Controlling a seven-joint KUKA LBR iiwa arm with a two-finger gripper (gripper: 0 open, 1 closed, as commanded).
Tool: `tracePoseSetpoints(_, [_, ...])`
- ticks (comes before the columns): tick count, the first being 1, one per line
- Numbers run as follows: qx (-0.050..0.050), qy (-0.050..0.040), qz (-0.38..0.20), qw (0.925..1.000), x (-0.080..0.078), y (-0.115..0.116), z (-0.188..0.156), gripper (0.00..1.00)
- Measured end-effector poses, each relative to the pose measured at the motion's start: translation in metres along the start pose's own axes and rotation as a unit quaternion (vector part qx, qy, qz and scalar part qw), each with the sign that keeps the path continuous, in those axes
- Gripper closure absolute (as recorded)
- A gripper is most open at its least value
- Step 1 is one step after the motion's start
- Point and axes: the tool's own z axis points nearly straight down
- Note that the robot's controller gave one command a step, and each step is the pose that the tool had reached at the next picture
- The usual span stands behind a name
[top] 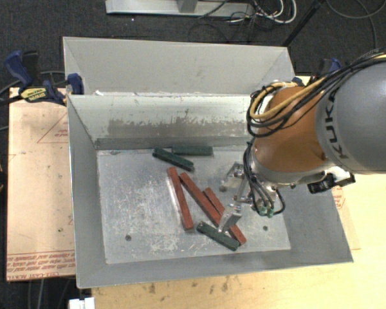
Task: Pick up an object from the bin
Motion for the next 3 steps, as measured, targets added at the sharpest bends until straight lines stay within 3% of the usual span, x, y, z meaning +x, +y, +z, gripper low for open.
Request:
tracePoseSetpoints(1, [-0.001,-0.0018,0.066,0.9978,0.013,0.016,0.052,0.0])
tracePoseSetpoints(2, [-0.008,-0.0205,0.032,0.9993,0.014,0.014,0.076,1.0])
tracePoseSetpoints(3, [-0.008,-0.0205,0.032,0.9993,0.014,0.014,0.076,1.0])
